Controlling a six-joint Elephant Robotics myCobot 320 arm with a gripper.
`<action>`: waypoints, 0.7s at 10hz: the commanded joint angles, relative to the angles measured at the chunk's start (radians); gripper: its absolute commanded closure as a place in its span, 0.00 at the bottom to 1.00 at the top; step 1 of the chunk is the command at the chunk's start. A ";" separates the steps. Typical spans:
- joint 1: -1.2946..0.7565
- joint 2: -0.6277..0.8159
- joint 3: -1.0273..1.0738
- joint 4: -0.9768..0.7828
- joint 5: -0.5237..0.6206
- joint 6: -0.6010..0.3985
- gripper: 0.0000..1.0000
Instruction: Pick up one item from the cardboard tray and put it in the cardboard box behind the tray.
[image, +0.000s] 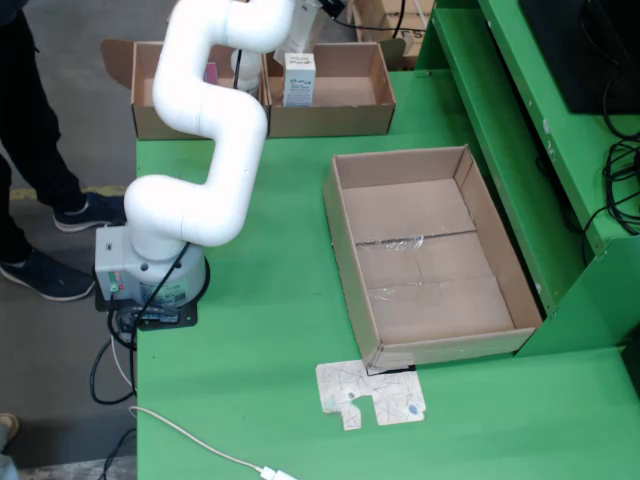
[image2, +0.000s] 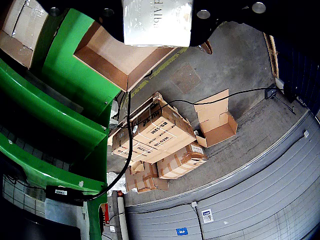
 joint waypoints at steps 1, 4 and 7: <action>0.017 0.044 0.029 0.015 -0.025 0.003 1.00; 0.036 0.040 0.029 0.027 -0.062 0.000 1.00; 0.036 0.040 0.029 0.027 -0.062 0.000 1.00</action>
